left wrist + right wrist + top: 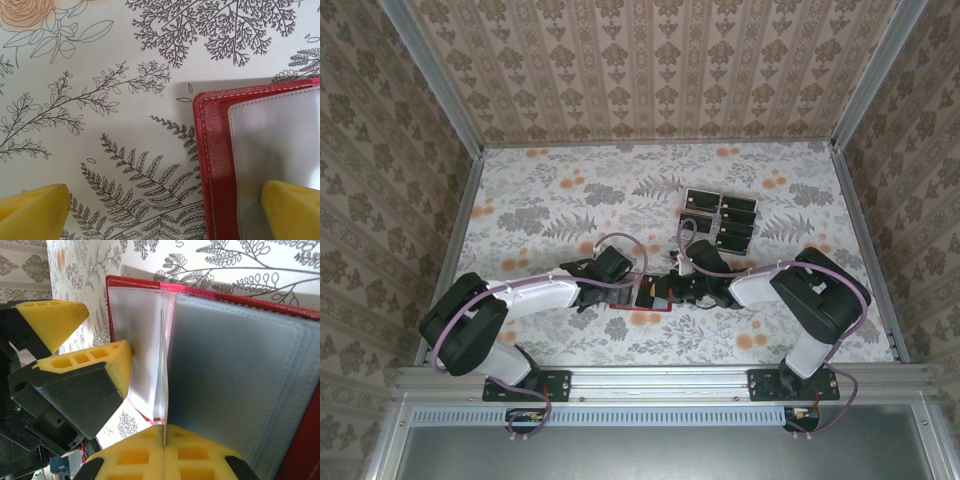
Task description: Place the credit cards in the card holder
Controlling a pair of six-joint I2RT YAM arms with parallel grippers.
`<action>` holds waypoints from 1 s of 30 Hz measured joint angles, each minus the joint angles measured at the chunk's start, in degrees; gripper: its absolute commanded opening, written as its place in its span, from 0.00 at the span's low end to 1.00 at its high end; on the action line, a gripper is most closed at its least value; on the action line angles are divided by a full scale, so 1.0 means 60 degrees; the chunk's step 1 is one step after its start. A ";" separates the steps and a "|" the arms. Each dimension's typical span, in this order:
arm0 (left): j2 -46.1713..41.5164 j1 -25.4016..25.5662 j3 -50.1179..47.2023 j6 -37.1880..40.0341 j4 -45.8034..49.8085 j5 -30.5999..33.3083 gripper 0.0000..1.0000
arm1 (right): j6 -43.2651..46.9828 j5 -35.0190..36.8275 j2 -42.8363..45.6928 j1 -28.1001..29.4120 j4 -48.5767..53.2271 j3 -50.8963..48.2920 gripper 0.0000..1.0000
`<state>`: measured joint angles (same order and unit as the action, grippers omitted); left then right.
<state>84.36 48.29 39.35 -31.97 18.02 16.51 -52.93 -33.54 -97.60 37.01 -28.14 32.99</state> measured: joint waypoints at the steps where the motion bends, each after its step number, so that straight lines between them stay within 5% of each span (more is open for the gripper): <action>1: 0.0000 0.0004 0.0000 0.0004 0.0000 0.0000 1.00 | -0.0007 -0.0044 -0.0073 0.0000 -0.0058 0.0000 0.00; 30: 0.0000 0.0000 -0.0036 -0.0073 -0.0011 0.0146 1.00 | -0.0171 -0.0747 -0.0871 -0.0124 -0.0208 0.0517 0.00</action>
<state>84.36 48.29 39.13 -32.40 17.96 17.39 -53.95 -38.02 -102.83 36.27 -29.39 36.10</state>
